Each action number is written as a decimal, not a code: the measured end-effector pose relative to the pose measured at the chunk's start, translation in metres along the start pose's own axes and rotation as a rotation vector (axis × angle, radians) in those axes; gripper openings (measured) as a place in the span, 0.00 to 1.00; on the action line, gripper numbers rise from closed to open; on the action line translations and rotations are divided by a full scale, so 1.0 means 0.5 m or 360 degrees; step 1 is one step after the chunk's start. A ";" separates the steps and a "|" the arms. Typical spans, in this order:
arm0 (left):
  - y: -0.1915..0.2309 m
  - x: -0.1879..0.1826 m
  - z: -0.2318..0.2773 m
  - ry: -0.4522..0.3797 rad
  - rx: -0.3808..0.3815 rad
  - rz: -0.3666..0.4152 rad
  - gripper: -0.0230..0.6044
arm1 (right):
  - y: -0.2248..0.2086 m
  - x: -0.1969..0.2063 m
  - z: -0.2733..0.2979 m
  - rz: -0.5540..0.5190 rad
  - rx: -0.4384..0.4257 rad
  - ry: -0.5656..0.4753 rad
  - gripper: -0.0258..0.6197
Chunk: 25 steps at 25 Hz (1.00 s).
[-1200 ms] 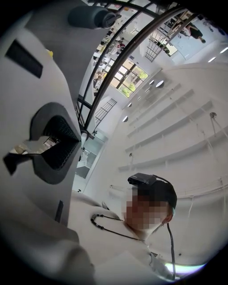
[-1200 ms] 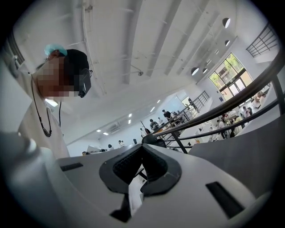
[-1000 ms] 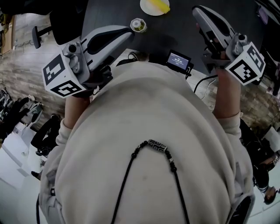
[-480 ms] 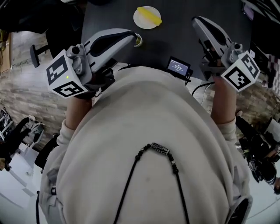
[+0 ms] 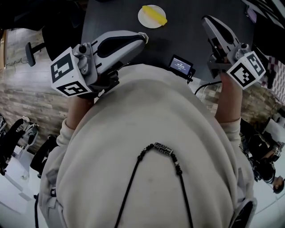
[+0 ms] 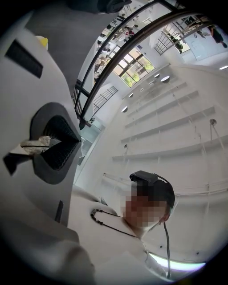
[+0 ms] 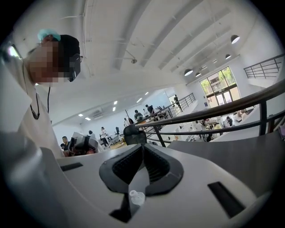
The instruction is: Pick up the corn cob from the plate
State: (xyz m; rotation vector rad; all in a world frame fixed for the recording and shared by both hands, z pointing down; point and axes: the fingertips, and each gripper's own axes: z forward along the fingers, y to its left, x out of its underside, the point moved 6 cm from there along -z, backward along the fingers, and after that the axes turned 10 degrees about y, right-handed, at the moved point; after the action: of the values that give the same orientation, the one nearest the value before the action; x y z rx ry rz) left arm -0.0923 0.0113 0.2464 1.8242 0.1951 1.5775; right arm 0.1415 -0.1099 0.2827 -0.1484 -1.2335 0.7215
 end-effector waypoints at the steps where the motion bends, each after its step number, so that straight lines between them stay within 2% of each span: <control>1: -0.005 0.004 0.000 -0.0003 0.0002 -0.0005 0.04 | -0.003 0.000 0.007 -0.0007 -0.0008 0.0026 0.07; 7: -0.027 0.020 0.002 -0.0022 -0.0054 -0.0028 0.04 | -0.039 0.002 0.041 -0.0010 -0.0061 0.0135 0.07; 12: -0.089 0.025 0.025 -0.0070 -0.0133 -0.0034 0.04 | -0.063 0.005 0.029 -0.0031 -0.0120 0.0244 0.08; 16: -0.114 0.029 -0.005 -0.0109 -0.0214 -0.0053 0.04 | -0.082 0.026 0.075 -0.0035 -0.0134 0.0374 0.13; 25: -0.116 0.042 -0.066 -0.0179 -0.0410 -0.0117 0.04 | -0.180 0.108 0.193 0.0012 -0.0104 0.0654 0.25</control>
State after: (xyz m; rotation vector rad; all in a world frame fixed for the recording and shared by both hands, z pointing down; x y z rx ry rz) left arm -0.0984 0.0787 0.2294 1.6785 0.0059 1.3763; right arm 0.1005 -0.1746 0.4029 -0.3385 -0.8637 0.6197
